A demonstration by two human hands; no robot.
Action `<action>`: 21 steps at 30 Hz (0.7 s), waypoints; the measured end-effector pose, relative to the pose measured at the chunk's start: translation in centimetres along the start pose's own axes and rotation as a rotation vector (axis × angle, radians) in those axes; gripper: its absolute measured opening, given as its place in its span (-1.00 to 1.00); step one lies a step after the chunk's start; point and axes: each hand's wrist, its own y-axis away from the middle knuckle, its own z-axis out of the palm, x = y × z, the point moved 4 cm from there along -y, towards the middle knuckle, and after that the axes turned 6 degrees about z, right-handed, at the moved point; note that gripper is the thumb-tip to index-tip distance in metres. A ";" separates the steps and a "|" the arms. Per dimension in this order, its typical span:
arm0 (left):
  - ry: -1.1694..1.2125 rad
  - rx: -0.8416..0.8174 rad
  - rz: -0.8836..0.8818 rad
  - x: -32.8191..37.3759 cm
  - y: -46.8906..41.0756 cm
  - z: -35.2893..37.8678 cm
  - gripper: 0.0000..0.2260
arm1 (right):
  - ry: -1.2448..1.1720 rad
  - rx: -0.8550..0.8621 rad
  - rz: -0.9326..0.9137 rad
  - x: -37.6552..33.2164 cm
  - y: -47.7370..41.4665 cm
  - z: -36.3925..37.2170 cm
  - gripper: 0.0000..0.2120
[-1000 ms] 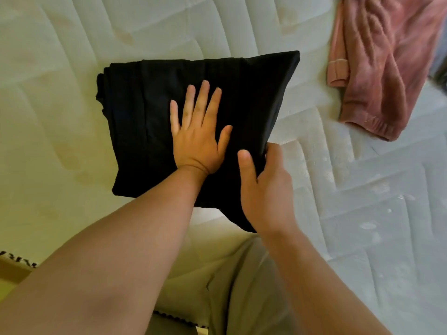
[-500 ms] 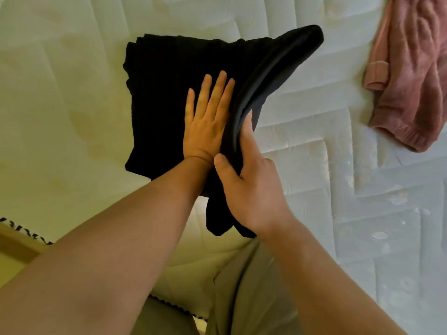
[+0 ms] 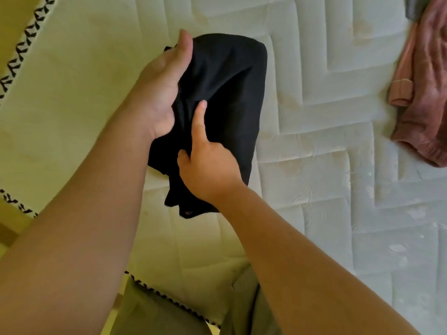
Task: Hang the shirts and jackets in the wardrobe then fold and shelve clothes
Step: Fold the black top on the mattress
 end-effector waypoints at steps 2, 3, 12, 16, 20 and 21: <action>-0.149 0.050 0.085 0.5 -0.1 -0.3 -0.35 | -0.012 -0.015 0.005 0.3 -0.5 0.5 -0.18; -0.254 0.034 0.140 0.6 -0.1 0.1 -0.36 | -0.004 -0.014 0.002 0.4 -0.6 0.6 -0.17; -0.748 0.514 0.002 -2.3 -4.5 -2.7 -0.61 | 0.132 0.100 -0.398 -0.6 2.3 4.0 -0.49; -1.218 0.648 0.079 -2.5 -4.7 -1.3 -0.56 | 0.291 0.220 -0.532 0.2 2.7 5.8 -0.71; -1.322 0.642 0.108 -3.6 -5.6 -2.1 -0.53 | 0.442 0.243 -0.654 0.8 2.7 8.6 -0.73; -1.279 0.635 0.110 -3.9 -6.0 -2.5 -0.53 | 0.442 0.247 -0.669 0.8 2.5 9.1 -0.69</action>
